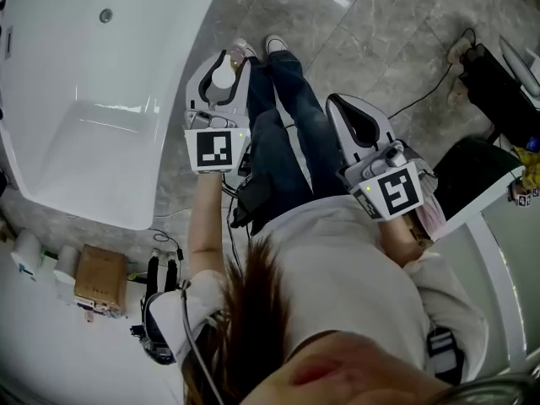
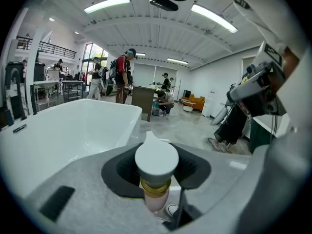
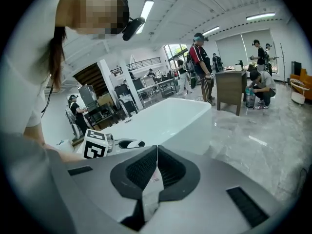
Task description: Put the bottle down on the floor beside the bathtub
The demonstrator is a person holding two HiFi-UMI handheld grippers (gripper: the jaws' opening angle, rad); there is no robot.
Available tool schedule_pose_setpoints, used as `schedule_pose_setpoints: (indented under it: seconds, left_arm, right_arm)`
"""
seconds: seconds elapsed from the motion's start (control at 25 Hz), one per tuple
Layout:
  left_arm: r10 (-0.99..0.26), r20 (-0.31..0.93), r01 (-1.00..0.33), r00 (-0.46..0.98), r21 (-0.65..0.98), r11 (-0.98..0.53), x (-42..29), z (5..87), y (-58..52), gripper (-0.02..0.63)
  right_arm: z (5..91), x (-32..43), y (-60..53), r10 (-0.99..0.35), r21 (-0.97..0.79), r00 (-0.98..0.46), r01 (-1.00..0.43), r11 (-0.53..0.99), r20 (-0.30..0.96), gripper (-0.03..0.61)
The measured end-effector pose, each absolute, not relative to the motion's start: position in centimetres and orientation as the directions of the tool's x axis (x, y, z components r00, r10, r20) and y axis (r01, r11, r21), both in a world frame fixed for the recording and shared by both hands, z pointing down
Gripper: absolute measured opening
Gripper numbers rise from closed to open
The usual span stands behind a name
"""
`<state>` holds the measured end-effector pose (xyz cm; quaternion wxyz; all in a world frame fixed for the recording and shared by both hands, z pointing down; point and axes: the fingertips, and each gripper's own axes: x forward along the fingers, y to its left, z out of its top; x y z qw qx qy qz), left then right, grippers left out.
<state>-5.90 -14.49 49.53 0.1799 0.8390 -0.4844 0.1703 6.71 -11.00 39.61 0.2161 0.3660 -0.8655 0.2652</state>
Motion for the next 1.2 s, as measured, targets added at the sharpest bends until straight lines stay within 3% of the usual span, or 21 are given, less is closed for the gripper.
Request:
schedule_pose_setpoints:
  seconds: [0.56, 1.2]
  left_arm:
    - [-0.672, 0.550, -0.852, 0.496, 0.159, -0.499, -3.4, 60.7, -14.7, 0.144]
    - [-0.642, 0.639, -0.898, 0.424, 0.204, -0.389, -3.1, 70.7, -16.2, 0.144]
  right_arm:
    - [44.7, 10.0, -10.5, -0.523, -0.319, -0.578, -0.802, 0.505, 0.626, 0.014]
    - [46.9, 11.0, -11.1, -0.497, -0.342, -0.571, -0.808, 0.480, 0.654, 0.014]
